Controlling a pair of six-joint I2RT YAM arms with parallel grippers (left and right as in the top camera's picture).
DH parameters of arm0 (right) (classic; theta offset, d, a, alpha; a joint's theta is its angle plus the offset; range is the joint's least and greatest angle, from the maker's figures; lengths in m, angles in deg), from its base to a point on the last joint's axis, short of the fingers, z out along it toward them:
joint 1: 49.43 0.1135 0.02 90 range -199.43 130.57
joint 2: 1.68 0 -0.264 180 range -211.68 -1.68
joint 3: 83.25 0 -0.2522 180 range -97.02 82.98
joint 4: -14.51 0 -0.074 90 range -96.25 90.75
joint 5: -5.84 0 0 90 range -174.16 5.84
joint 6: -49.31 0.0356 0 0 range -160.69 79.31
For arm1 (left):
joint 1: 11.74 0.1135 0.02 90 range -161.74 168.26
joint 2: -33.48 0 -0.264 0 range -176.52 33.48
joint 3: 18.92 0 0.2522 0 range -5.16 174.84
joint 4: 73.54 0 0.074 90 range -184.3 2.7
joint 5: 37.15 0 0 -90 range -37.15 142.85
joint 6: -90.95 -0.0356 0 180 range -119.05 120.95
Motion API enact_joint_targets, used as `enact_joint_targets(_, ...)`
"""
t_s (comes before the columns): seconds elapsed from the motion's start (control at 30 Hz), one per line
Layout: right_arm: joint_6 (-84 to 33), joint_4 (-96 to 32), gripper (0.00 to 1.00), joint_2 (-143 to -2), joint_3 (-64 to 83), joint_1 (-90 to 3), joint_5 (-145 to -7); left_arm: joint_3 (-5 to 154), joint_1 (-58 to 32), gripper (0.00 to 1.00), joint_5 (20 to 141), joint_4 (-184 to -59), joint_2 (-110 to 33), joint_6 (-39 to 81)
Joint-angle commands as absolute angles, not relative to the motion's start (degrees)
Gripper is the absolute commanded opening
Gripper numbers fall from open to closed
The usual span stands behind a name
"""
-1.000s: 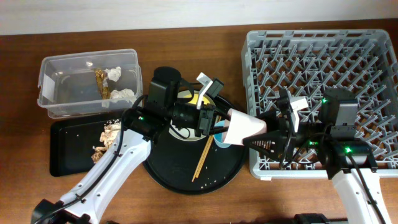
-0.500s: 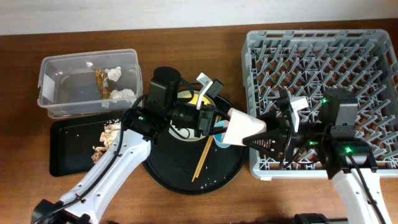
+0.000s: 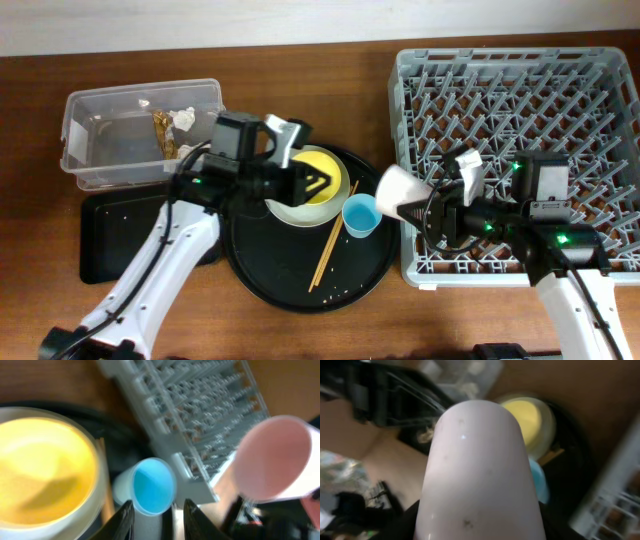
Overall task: Sort waste into correct bins and load items into the dishwasher rack
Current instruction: 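Place the pink cup upside down in the dish rack with the right gripper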
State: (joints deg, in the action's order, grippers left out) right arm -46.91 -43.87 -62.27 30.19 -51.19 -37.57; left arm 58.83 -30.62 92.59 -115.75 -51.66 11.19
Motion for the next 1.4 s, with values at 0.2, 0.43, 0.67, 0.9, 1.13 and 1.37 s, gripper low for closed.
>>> enact_joint_targets(0.2,-39.0,-68.3,0.04,-62.9,12.0,-51.0,-77.7,58.9,-26.2,0.32,61.2,-134.0,-45.9,4.3)
enact_joint_targets(0.43,-34.8,-77.7,0.04,-76.4,5.8,-62.0,-84.6,58.9,-26.2,0.33,58.4,-134.9,-45.9,4.3)
enact_joint_targets(0.67,-35.8,-77.4,0.22,-92.3,5.8,-63.4,-84.0,58.9,-26.2,0.33,58.6,-135.0,-45.9,4.4)
enact_joint_targets(0.9,-35.7,-73.7,0.62,-93.4,5.9,-63.4,-84.0,58.9,-26.2,0.34,58.7,-135.0,-45.9,4.4)
enact_joint_targets(1.13,-35.7,-71.7,0.43,-93.4,5.1,-63.4,-85.3,58.9,-26.2,0.34,59.2,-135.0,-45.9,4.4)
enact_joint_targets(1.37,-35.7,-68.5,0.79,-94.1,10.5,-63.3,-84.8,58.9,-26.2,0.34,59.3,-135.0,-45.9,4.4)
